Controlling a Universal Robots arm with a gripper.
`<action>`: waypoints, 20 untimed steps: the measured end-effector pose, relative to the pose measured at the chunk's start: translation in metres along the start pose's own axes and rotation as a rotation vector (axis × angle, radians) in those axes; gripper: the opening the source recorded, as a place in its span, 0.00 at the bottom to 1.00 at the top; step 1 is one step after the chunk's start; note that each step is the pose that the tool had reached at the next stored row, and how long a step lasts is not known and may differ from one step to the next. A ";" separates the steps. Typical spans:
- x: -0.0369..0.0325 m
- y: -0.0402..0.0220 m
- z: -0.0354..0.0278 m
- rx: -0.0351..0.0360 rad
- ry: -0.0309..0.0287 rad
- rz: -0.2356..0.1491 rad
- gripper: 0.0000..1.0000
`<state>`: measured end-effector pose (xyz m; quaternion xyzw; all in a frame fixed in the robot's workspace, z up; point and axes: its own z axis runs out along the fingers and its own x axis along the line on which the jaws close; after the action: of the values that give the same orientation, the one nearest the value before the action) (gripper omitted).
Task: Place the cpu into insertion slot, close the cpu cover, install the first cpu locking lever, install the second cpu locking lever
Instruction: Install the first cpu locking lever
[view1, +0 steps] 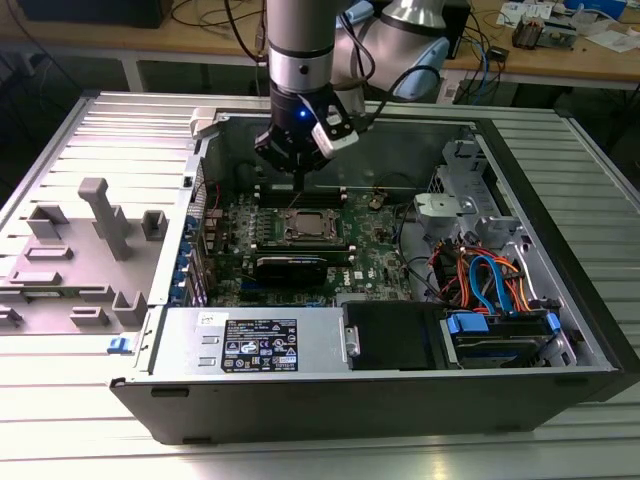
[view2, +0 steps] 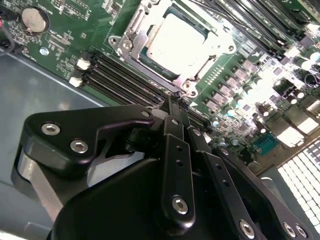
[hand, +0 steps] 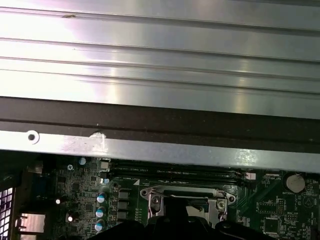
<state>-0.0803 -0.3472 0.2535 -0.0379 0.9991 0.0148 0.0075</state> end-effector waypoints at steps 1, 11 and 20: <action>-0.0005 0.0003 0.0005 -0.0001 -0.0001 0.000 0.11; -0.0015 0.0067 0.0050 -0.0136 -0.0010 0.001 0.11; -0.0068 0.0063 0.0088 -0.0144 -0.0012 0.001 0.11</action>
<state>-0.0739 -0.3401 0.2449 -0.0372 0.9990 0.0220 0.0078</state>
